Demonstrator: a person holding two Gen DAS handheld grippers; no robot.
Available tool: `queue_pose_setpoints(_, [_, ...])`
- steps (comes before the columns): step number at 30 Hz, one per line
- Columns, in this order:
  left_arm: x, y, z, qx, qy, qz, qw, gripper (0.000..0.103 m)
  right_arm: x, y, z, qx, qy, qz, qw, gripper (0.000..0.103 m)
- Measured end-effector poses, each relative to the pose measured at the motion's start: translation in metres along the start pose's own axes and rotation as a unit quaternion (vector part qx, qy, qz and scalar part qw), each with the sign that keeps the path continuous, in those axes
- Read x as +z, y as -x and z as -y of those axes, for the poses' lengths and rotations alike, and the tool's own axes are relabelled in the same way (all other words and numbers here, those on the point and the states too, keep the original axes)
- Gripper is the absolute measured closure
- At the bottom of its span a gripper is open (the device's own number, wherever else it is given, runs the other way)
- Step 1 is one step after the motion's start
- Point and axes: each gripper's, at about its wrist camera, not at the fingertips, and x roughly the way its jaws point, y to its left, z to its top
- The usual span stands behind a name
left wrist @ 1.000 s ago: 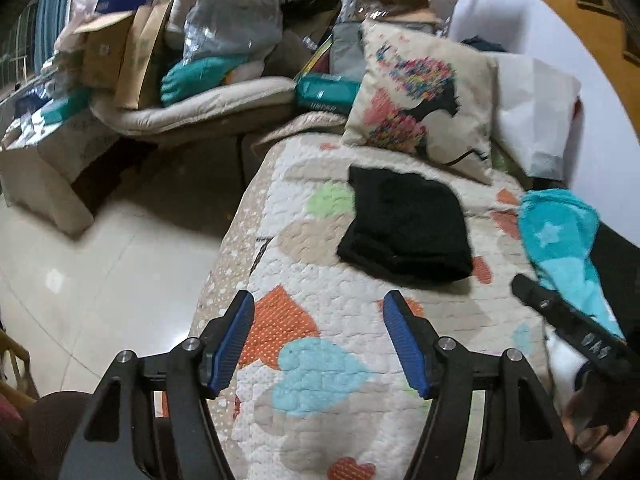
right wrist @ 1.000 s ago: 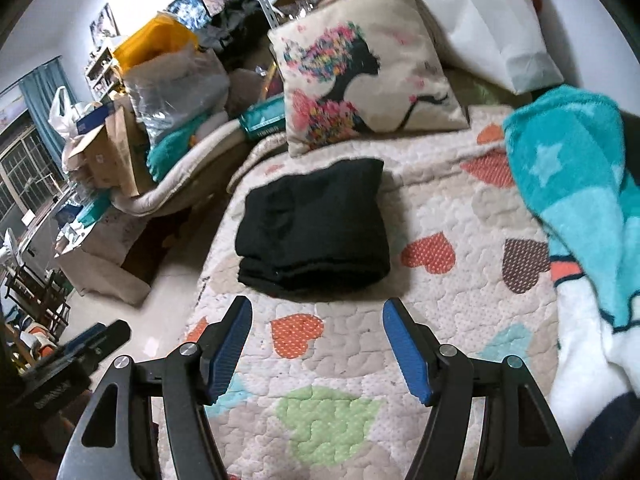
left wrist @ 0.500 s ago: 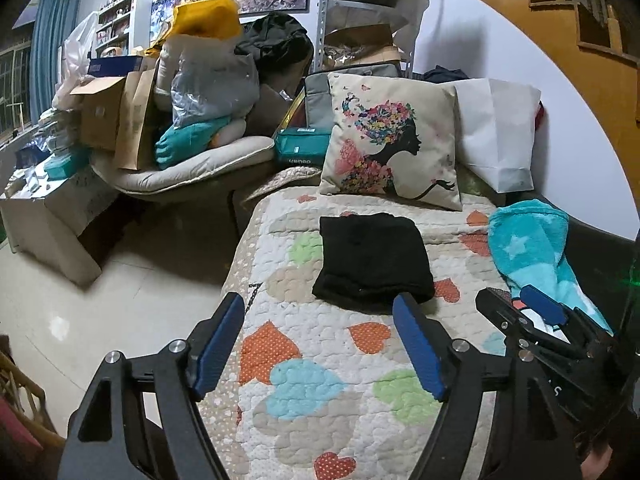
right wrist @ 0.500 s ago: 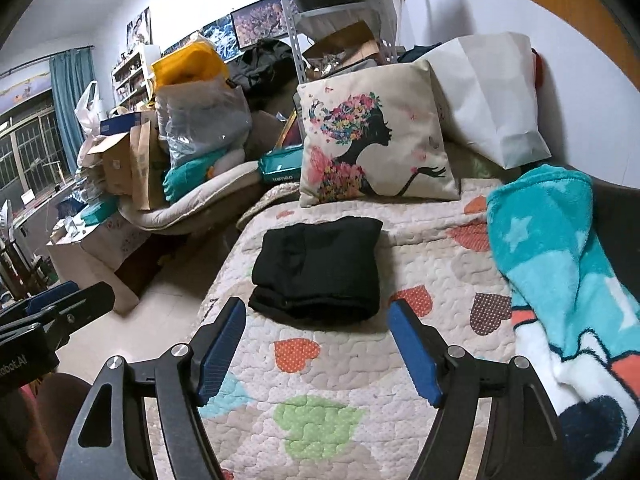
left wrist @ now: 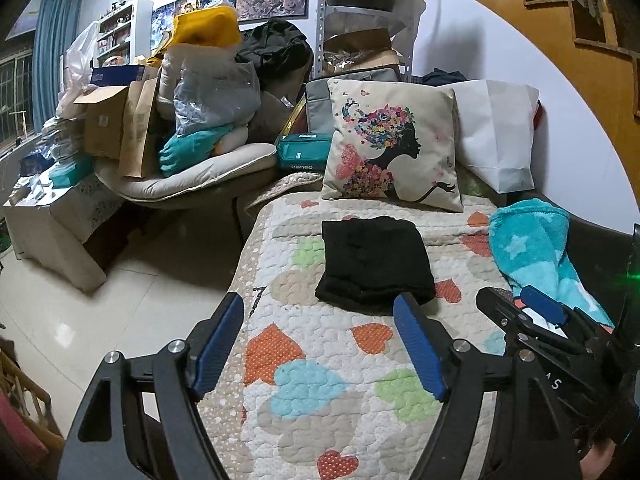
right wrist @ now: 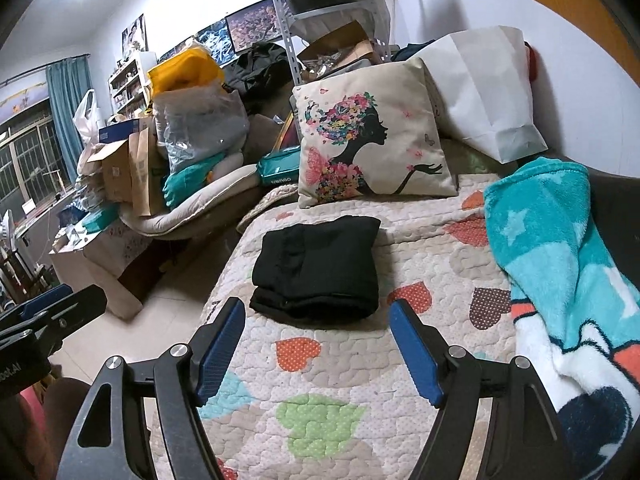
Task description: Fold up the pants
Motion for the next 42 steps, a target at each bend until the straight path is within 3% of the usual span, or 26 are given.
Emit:
queue_pose_setpoints(15, [-0.005, -0.005, -0.005, 0.007, 0.007, 0.001, 1.0, 0.021, -0.003, -0.003, 0.0, 0.0, 0.001, -0.005, 1.0, 0.023])
queue_pose_setpoints(24, [-0.002, 0.02, -0.013, 0.025, 0.016, 0.074, 0.9968, 0.006, -0.003, -0.002, -0.001, -0.001, 0.002, -0.004, 1.0, 0.022])
queue_pose_setpoints(36, [0.001, 0.065, -0.007, 0.035, -0.012, 0.153, 0.9876, 0.0, -0.004, 0.019, -0.021, 0.0, 0.033, 0.012, 0.999, 0.022])
queue_pose_setpoints(39, [0.006, 0.068, -0.003, 0.021, -0.017, 0.159, 0.987, 0.0, 0.006, 0.027, -0.026, 0.011, 0.04, 0.017, 0.999, 0.022])
queue_pose_setpoints(42, [0.016, 0.058, -0.002, -0.004, -0.008, 0.14, 0.9902, 0.0, 0.022, 0.03, -0.033, 0.024, 0.047, 0.02, 0.998, 0.018])
